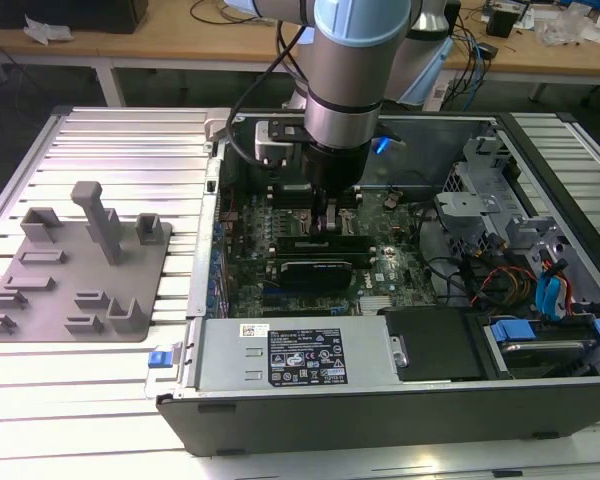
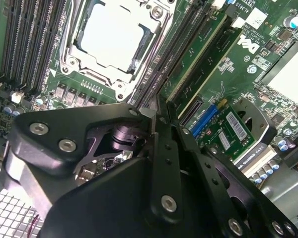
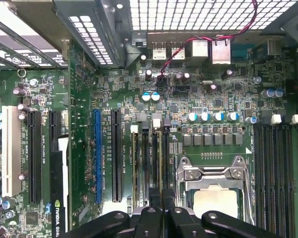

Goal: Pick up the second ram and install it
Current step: 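Insert the second ram into the second slot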

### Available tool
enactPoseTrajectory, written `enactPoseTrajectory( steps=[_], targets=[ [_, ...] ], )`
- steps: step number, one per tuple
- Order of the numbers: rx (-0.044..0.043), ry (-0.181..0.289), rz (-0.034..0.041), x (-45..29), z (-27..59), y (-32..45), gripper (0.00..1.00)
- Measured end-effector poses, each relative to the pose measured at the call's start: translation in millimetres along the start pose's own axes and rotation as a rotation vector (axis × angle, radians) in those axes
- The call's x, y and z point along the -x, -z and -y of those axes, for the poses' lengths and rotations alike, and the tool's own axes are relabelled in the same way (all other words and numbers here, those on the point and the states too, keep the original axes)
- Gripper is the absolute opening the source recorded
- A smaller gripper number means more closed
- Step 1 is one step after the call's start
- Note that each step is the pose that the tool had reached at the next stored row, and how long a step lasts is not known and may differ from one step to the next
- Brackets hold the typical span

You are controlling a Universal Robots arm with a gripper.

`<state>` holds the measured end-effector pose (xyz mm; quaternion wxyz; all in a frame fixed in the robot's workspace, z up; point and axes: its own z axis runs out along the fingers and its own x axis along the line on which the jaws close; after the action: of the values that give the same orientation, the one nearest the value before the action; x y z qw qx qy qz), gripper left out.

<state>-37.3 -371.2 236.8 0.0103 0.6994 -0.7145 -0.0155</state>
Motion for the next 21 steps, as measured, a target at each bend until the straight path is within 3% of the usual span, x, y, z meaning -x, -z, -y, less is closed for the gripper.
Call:
enactPoseTrajectory(
  steps=[7, 21],
  targets=[
    [0.0053, 0.001, 0.0000, 0.0, 0.0, 0.0, 0.09],
    [0.0054, 0.005, -0.0002, -0.1, 0.3, -2.5, 0.09]
  ],
)
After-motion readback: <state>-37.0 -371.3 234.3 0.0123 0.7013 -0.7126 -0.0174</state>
